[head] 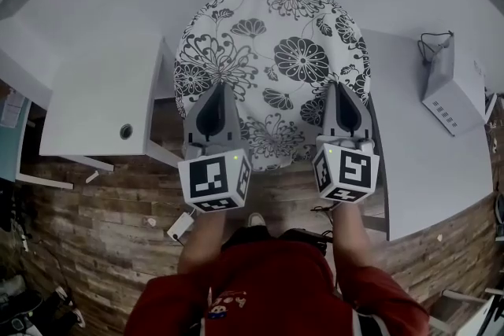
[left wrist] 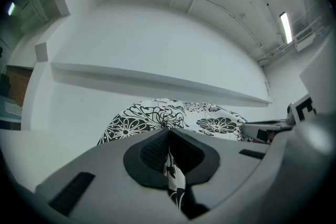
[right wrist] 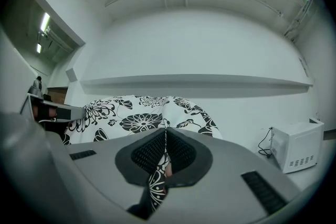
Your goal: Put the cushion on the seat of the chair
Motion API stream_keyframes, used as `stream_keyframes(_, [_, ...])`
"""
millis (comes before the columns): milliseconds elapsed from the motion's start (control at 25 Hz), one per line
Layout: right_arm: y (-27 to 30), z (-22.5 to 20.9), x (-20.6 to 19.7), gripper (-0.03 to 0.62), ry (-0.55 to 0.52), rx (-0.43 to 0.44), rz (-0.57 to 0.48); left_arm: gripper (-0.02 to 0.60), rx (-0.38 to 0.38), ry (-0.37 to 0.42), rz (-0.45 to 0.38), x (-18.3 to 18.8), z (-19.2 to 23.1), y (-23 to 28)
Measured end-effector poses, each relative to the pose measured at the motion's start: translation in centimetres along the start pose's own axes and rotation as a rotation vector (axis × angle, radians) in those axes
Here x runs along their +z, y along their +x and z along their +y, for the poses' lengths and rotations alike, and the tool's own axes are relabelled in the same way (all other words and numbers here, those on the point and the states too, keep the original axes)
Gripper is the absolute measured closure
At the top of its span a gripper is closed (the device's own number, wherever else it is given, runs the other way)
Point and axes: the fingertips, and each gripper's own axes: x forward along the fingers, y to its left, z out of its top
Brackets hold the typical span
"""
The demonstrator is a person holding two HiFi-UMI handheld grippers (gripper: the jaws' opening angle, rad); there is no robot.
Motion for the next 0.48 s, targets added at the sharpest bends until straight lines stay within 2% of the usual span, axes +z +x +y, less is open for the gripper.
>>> stream_keyframes(280, [-0.05,-0.15,0.83,0.565,0.005,0.012,0.053,0.554,0.013,-0.018,0.05,0.74,-0.18,-0.17])
stream_keyframes(480, [0.02,-0.16,0.63,0.565,0.008,0.019,0.037,0.554,0.018,-0.006,0.036,0.64,-0.22,-0.22])
